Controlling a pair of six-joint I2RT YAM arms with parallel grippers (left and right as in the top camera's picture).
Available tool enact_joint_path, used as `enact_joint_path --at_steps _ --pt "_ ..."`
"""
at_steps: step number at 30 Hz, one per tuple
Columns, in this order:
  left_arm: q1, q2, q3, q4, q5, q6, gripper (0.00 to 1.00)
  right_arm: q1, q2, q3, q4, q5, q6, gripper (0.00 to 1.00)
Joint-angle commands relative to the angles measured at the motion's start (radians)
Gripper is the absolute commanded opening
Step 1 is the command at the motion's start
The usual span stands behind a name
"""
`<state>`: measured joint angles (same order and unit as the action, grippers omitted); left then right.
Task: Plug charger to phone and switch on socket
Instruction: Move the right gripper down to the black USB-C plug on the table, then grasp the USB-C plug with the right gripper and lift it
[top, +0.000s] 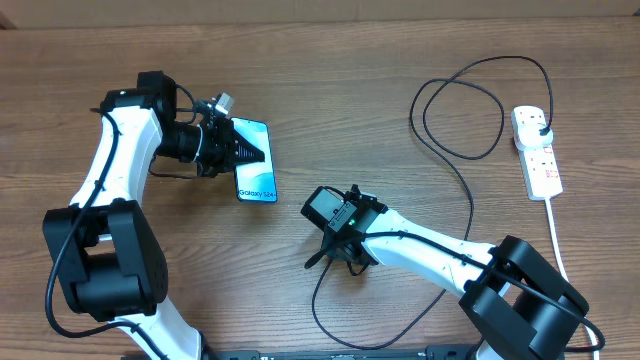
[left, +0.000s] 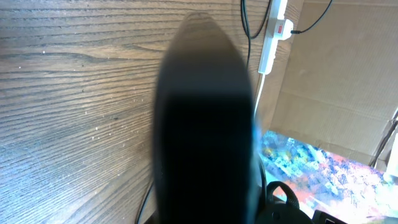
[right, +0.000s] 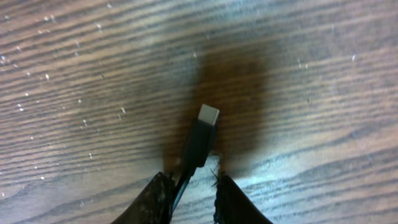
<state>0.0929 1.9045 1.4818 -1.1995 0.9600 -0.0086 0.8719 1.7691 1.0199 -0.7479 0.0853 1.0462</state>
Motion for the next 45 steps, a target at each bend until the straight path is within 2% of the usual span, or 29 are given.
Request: enact_joint_path --at_steps 1,4,10,15,18,22,29,33,38,43,45 --pt "-0.003 -0.001 0.026 -0.001 0.023 0.006 0.04 0.0 0.0 0.025 -0.007 -0.027 0.078 0.28" --pt "-0.003 -0.001 0.026 0.0 0.023 0.006 0.04 0.003 0.0 0.021 -0.006 -0.023 0.122 0.32" --pt "-0.003 -0.001 0.026 -0.004 0.024 0.01 0.04 0.003 0.017 0.011 -0.002 0.01 0.136 0.31" --pt "-0.003 -0.001 0.026 -0.005 0.024 0.013 0.04 0.003 0.017 0.003 0.002 0.01 0.171 0.21" --pt "-0.003 -0.001 0.026 -0.005 0.024 0.013 0.04 0.003 0.017 -0.006 0.007 0.013 0.185 0.19" --pt "-0.003 -0.001 0.026 -0.004 0.023 0.013 0.04 0.003 0.017 -0.008 0.005 0.021 0.184 0.04" --pt "-0.001 -0.001 0.026 -0.008 -0.09 0.006 0.04 -0.006 0.0 -0.001 -0.022 -0.004 0.119 0.04" --pt "0.011 -0.001 0.026 -0.012 0.039 0.031 0.04 -0.045 -0.08 0.01 -0.073 -0.054 0.001 0.04" --pt "0.032 -0.001 0.026 -0.018 0.285 0.179 0.04 -0.086 -0.263 0.01 -0.071 -0.123 -0.229 0.04" --pt "0.047 -0.001 0.026 -0.047 0.481 0.297 0.04 -0.081 -0.434 0.009 0.043 -0.397 -0.468 0.04" --pt "0.047 -0.001 0.026 -0.06 0.527 0.326 0.04 -0.071 -0.466 0.009 0.042 -0.431 -0.523 0.04"
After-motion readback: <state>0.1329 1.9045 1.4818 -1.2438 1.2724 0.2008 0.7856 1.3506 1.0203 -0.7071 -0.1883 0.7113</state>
